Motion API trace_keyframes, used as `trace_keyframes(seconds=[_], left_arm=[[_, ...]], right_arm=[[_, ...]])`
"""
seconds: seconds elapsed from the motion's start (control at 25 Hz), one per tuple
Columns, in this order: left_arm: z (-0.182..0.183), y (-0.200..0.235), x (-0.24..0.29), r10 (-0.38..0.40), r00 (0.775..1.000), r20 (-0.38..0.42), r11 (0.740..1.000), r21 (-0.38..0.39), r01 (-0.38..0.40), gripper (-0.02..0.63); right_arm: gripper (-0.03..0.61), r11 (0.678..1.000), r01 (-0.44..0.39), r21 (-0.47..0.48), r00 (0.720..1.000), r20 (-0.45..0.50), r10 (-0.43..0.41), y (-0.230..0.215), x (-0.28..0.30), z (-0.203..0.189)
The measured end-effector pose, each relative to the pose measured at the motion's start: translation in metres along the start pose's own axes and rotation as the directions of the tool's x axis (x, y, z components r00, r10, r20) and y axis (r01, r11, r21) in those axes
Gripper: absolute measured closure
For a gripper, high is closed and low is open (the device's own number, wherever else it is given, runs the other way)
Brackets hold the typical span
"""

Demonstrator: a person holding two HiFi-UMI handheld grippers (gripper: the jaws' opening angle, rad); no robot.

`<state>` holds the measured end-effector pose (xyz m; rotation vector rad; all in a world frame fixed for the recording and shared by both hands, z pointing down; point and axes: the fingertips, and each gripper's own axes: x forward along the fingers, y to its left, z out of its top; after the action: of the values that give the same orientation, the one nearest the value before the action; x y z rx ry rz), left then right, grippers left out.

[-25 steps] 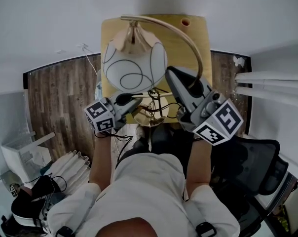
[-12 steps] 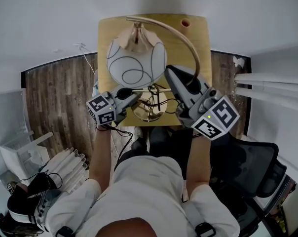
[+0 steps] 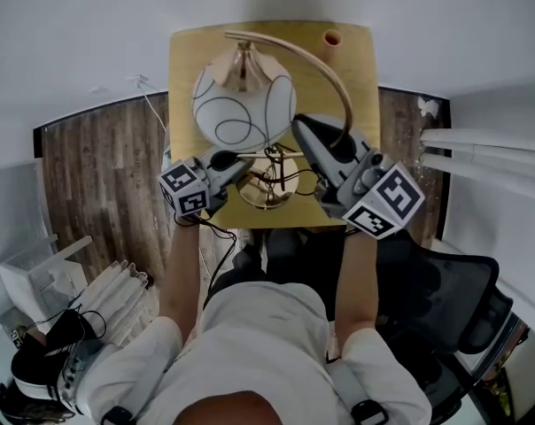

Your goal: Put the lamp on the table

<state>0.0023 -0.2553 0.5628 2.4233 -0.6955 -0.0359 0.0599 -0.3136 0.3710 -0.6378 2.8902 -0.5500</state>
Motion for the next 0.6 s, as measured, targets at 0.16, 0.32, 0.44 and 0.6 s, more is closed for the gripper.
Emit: trace_keyframes(seconds=[0.16,0.32,0.44,0.6], left_arm=[[-0.007,0.011,0.002,0.001,1.0,-0.008,1.0,0.004,-0.001,0.595],[-0.011,0.018,0.007,0.002,1.0,-0.011,1.0,-0.001,-0.002,0.595],[-0.015,0.024,0.009,0.005,1.0,-0.009,1.0,-0.004,-0.005,0.595],[-0.018,0.028,0.012,0.011,1.0,-0.005,1.0,-0.007,-0.011,0.595]], right_arm=[[0.581,1.0,-0.018,0.0,1.0,0.001,0.018,-0.004,0.001,-0.01],[0.58,1.0,-0.028,-0.002,1.0,-0.004,0.028,-0.008,0.002,-0.015],[0.58,0.999,-0.04,-0.007,0.999,-0.008,0.04,-0.011,0.003,-0.019],[0.58,0.998,-0.054,-0.013,0.999,-0.011,0.053,-0.012,0.003,-0.024]])
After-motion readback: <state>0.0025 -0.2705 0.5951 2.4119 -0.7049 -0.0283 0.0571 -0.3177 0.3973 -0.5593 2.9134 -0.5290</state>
